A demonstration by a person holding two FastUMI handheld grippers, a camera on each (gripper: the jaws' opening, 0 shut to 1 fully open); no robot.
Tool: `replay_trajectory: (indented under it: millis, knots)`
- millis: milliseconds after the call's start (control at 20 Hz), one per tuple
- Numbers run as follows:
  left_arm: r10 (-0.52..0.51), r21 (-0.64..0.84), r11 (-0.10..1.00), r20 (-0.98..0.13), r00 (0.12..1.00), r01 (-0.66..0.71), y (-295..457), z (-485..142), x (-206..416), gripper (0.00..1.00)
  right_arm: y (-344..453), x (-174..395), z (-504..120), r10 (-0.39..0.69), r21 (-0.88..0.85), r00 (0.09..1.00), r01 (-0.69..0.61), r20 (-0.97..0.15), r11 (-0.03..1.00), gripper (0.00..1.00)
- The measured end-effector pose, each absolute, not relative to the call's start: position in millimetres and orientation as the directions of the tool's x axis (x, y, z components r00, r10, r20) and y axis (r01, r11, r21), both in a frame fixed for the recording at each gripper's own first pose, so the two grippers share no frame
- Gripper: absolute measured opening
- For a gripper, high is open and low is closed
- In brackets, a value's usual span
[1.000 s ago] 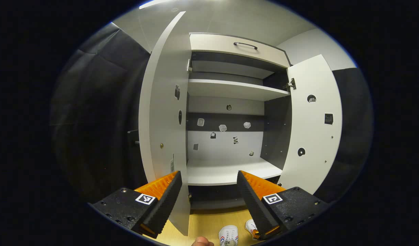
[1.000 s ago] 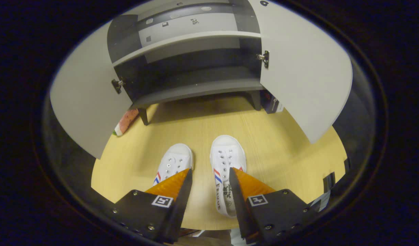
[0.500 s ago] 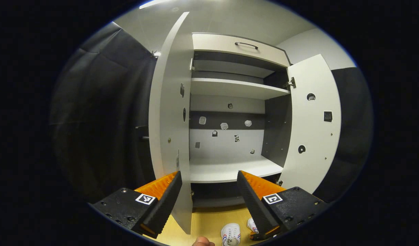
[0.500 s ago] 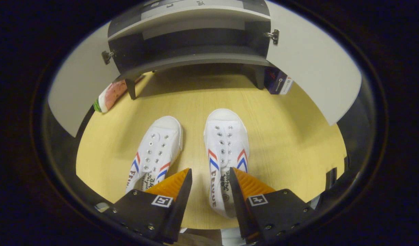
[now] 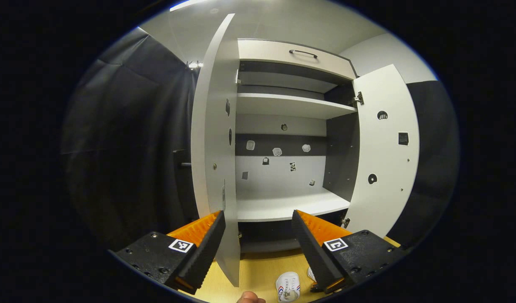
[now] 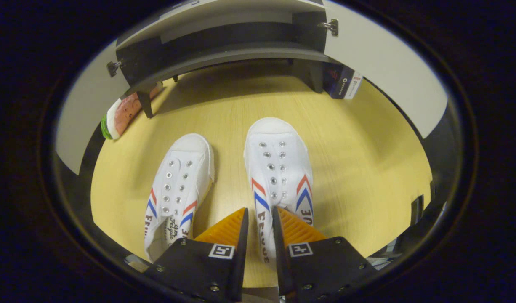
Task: Grab one shoe with the right hand and put it into the shoe cabinet, grab the other shoe with the left hand and put it into the shoe cabinet; then close the right door with the right hand and the left door with the left hand.
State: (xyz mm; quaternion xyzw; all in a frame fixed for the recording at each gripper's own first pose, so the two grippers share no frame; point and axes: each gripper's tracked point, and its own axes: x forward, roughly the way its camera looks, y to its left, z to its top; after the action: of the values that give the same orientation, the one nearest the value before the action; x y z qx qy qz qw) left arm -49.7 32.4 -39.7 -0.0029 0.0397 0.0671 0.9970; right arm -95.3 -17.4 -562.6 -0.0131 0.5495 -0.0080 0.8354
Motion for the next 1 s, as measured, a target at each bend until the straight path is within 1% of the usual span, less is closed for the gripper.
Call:
replay_trajectory:
  millis: [50,100,150,200,350,400,700,900,1000]
  knots:
    - [0.132,-0.005,0.991,-0.081,0.988,-0.133,31.9,-39.7,-49.0,0.97,-17.3,-91.7,-562.7,-0.022,-0.027,0.408,-0.006,-0.913,1.0,0.33]
    - [0.13,-0.011,0.991,-0.085,0.988,-0.131,31.4,-41.2,-48.2,0.97,-22.8,-93.2,-563.0,-0.041,-0.052,0.404,-0.016,-0.914,0.999,0.33]
    - [0.128,-0.017,0.991,-0.09,0.988,-0.13,30.9,-42.4,-48.1,0.97,-20.1,-95.2,-569.4,-0.035,-0.035,0.422,0.007,-0.906,0.999,0.2]
    - [0.127,-0.022,0.991,-0.096,0.987,-0.129,30.6,-45.0,-47.1,0.96,-19.6,-94.7,-563.9,-0.03,-0.027,0.408,0.012,-0.912,1.0,0.07]
    - [0.121,-0.032,0.992,-0.113,0.986,-0.126,30.1,-48.8,-46.6,0.96,-19.0,-92.2,-557.4,-0.027,-0.035,0.428,-0.011,-0.903,0.999,0.07]
    - [0.121,-0.032,0.992,-0.115,0.986,-0.125,29.9,-49.3,-47.5,0.96,-18.5,-92.3,-562.6,-0.027,-0.038,0.437,-0.016,-0.899,0.999,0.01]
    - [0.11,-0.02,0.993,-0.13,0.985,-0.114,30.2,-53.8,-47.4,0.96,-18.2,-90.0,-560.5,-0.031,-0.03,0.458,0.009,-0.889,0.999,0.01]
    - [0.096,-0.019,0.995,-0.132,0.987,-0.099,29.4,-54.1,-47.1,0.96,-13.3,-72.3,-534.3,-0.016,0.01,0.546,0.044,-0.837,0.999,0.0]
    - [0.087,-0.022,0.996,-0.13,0.988,-0.09,28.4,-54.3,-45.1,0.96,-11.9,-60.1,-514.9,0.005,0.052,0.577,0.065,-0.817,0.997,0.0]
